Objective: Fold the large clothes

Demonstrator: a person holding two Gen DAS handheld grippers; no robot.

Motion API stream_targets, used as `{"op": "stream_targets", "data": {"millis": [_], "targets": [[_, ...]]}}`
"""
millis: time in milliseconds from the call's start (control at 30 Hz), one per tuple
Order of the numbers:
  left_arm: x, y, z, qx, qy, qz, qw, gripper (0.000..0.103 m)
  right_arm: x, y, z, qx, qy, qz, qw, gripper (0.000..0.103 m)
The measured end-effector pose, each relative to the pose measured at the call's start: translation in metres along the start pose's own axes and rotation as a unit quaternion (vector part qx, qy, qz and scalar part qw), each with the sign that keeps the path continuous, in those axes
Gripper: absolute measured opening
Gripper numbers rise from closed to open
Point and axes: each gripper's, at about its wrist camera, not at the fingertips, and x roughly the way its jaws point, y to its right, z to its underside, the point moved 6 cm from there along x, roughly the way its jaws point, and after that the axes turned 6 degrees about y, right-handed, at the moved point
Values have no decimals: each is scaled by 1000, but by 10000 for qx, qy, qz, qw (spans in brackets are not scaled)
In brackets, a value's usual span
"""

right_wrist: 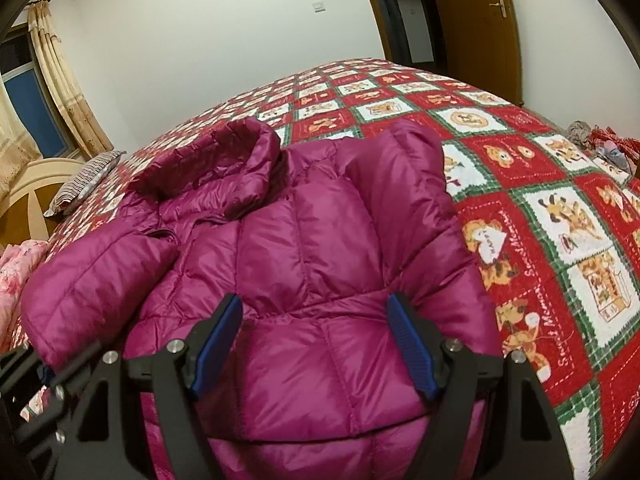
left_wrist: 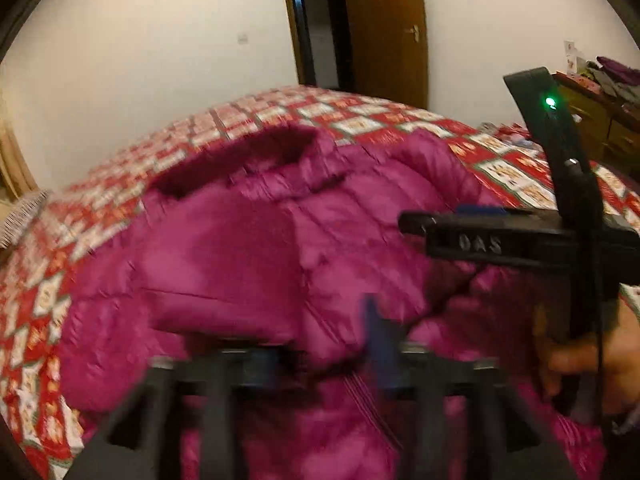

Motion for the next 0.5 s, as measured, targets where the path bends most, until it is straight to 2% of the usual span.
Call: {"op": "stream_targets", "data": {"millis": [33, 133, 233, 333, 400, 467, 500], "targets": [[-1, 1, 1, 10, 22, 3, 10000, 70, 0, 0, 0, -17, -7, 16, 10000, 77], [-22, 4, 9, 140, 118, -127, 9998, 71, 1, -1, 1, -50, -42, 50, 10000, 77], [-52, -3, 16, -17, 274, -184, 9995, 71, 3, -2, 0, -77, -114, 66, 9999, 79], [-86, -31, 30, -541, 464, -388, 9967, 71, -8, -12, -5, -339, -103, 333, 9988, 79], [-104, -62, 42, -1080, 546, -731, 9900, 71, -29, -31, -12, -414, 170, 78, 9990, 79], [-119, -97, 57, -1667, 522, -1100, 9785, 71, -50, -65, -19, -616, 452, -258, 9967, 80], [-123, -110, 64, -1847, 455, -1249, 9738, 71, -59, -88, -21, -794, 551, -453, 9943, 86]]}}
